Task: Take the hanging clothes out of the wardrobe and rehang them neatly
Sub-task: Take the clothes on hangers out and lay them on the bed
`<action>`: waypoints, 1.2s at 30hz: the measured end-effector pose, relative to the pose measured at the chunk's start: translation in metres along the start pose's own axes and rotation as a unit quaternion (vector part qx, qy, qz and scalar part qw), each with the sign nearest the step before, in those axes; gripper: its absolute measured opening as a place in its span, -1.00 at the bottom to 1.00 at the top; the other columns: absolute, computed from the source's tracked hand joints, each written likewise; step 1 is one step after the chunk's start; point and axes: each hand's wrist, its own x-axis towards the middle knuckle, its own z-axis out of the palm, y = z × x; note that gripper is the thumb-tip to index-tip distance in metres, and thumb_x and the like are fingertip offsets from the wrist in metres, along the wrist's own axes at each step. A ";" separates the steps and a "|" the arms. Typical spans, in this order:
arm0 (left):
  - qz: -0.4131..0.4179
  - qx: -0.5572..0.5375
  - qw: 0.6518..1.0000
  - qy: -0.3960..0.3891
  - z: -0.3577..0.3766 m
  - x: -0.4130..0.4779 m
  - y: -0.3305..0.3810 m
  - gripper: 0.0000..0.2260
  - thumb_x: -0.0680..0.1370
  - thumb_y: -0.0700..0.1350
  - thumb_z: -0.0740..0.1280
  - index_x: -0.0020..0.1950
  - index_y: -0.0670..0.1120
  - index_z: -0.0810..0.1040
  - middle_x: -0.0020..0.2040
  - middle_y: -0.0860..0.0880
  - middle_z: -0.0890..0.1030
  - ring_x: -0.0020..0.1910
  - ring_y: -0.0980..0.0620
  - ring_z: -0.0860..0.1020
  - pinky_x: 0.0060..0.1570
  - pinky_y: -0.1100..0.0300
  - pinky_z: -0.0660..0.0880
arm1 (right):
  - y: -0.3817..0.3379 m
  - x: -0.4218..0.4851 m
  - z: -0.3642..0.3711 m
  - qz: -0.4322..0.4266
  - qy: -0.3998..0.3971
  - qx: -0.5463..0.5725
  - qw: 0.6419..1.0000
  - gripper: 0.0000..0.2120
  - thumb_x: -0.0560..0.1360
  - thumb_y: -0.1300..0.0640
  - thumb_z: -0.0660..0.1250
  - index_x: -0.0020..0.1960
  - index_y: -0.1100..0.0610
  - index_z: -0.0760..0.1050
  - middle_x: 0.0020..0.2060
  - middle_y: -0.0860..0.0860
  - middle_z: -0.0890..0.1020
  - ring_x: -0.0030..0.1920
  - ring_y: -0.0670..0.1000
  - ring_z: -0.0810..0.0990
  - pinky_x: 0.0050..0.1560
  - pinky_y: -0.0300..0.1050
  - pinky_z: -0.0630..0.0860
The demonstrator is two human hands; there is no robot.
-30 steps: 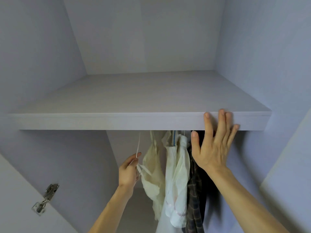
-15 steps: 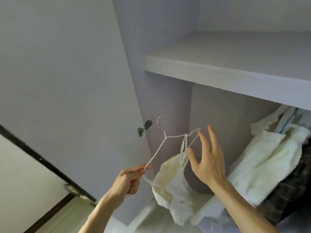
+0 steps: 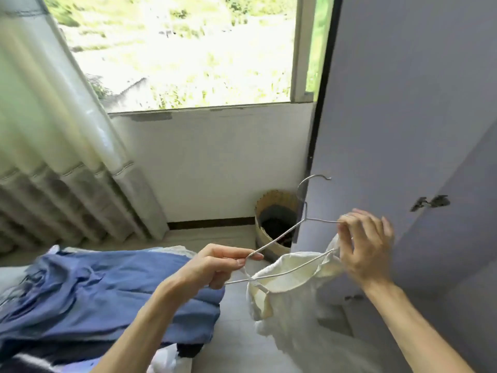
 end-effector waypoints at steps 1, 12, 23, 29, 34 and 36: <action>0.003 0.002 1.000 0.020 -0.010 -0.024 -0.003 -0.71 0.47 -0.08 0.39 0.17 -0.04 0.70 -0.46 0.05 0.18 -0.49 0.11 0.11 -0.52 0.35 0.15 | -0.023 0.002 0.007 -0.015 0.012 0.021 1.000 -0.69 0.67 0.03 0.13 -0.04 0.17 0.57 -0.03 0.09 0.63 0.07 0.18 0.57 0.20 0.19 0.34; 0.149 0.070 0.876 0.452 -0.099 -0.257 0.014 -0.75 0.56 0.11 0.34 0.22 0.18 0.63 -0.11 -0.02 0.63 -0.15 0.09 0.55 -0.06 0.17 0.45 | -0.273 0.082 0.044 -0.148 0.073 0.158 0.974 -0.83 0.65 -0.01 0.20 -0.01 0.04 0.50 -0.28 -0.04 0.62 -0.14 0.08 0.48 -0.01 0.00 0.23; 0.111 -0.054 0.781 0.612 -0.132 -0.190 -0.067 -0.10 0.43 0.49 0.19 0.62 0.12 -0.09 0.63 0.00 0.08 0.59 -0.05 0.12 0.55 -0.01 0.09 | -0.421 0.199 -0.005 -0.044 0.050 0.263 0.962 -0.80 0.65 0.00 0.13 -0.02 -0.03 0.50 -0.30 -0.15 0.54 -0.07 0.00 0.44 -0.10 -0.07 -0.01; 0.015 0.153 0.776 0.612 -0.130 -0.123 -0.063 0.16 0.27 0.35 0.51 0.60 0.15 -0.20 0.56 0.11 0.25 0.48 -0.02 0.32 0.52 -0.14 0.15 | -0.430 0.217 -0.010 0.016 0.039 0.268 0.962 -0.82 0.63 0.00 0.13 0.04 -0.05 0.52 -0.29 -0.19 0.49 -0.05 -0.04 0.37 -0.09 -0.05 -0.01; -0.002 0.054 0.797 0.601 -0.145 -0.087 -0.058 -0.24 0.53 -0.20 0.27 0.61 0.02 -0.09 0.08 -0.10 0.61 -0.07 -0.10 0.57 0.07 -0.07 0.50 | -0.392 0.231 -0.001 0.053 0.072 0.207 0.974 -0.78 0.64 -0.05 0.11 0.07 -0.03 0.51 -0.27 -0.13 0.55 0.04 0.05 0.49 0.00 -0.02 0.07; 0.033 -0.018 0.815 0.579 -0.147 -0.083 -0.054 -0.33 0.43 -0.20 0.23 0.53 -0.03 0.10 0.02 -0.02 0.56 -0.12 0.04 0.51 -0.07 0.04 0.45 | -0.371 0.231 0.009 0.055 0.083 0.176 0.979 -0.77 0.64 -0.05 0.11 0.08 -0.02 0.51 -0.23 -0.07 0.63 0.05 0.10 0.54 0.04 0.02 0.13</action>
